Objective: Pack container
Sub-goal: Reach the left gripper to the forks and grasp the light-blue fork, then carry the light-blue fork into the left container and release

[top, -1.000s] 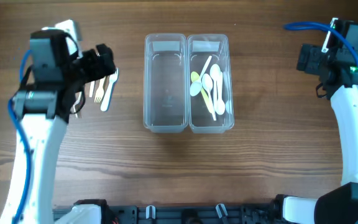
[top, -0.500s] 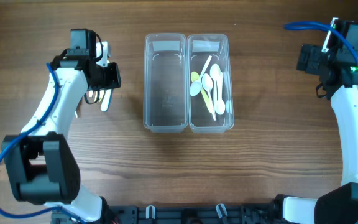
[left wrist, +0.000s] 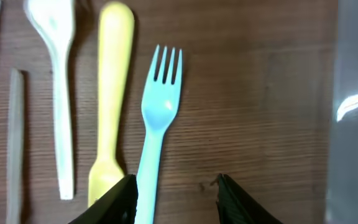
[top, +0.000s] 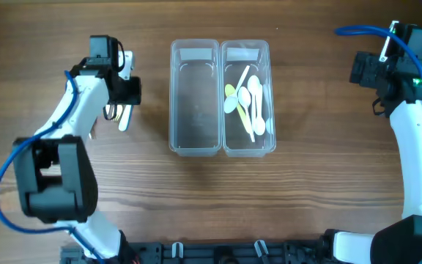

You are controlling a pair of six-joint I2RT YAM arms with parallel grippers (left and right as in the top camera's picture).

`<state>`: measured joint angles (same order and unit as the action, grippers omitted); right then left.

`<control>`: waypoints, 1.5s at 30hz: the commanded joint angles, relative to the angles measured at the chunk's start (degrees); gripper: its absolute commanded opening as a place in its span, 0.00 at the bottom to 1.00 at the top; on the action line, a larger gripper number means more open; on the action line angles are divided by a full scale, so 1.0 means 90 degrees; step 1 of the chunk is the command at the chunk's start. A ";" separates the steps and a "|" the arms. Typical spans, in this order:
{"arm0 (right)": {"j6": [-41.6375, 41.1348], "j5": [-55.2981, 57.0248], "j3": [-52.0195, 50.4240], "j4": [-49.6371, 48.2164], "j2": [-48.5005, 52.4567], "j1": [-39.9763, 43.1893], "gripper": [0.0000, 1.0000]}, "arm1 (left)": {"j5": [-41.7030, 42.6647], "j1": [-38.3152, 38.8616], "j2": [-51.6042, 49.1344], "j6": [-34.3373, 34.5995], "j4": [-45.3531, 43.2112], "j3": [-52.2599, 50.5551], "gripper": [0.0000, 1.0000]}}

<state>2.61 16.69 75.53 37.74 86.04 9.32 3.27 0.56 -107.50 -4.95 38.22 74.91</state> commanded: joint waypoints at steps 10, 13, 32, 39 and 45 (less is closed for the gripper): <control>-0.0124 -0.0029 0.0070 -0.0002 0.0005 -0.0010 1.00 | -0.0041 -0.0041 -0.0894 -0.0430 -0.0423 0.0095 0.47; -0.0126 -0.0029 0.0070 -0.0002 0.0005 -0.0010 1.00 | -0.0041 -0.0041 -0.1044 -0.0430 -0.0418 0.0095 0.47; -0.0124 -0.0029 0.0070 -0.0002 0.0005 -0.0010 1.00 | 0.0508 -0.0039 -0.1217 -0.0401 0.0083 0.0095 0.04; -0.0126 -0.0029 0.0070 -0.0002 0.0005 -0.0010 1.00 | 0.0699 -0.0034 -0.0529 0.0272 0.0066 0.0328 0.04; -0.0126 -0.0029 0.0070 -0.0002 0.0005 -0.0010 1.00 | 0.0716 -0.0019 0.0777 0.1350 0.0036 0.0680 0.04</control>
<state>2.63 16.69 75.53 37.74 86.04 9.32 8.25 0.21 -108.79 -0.38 38.94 77.87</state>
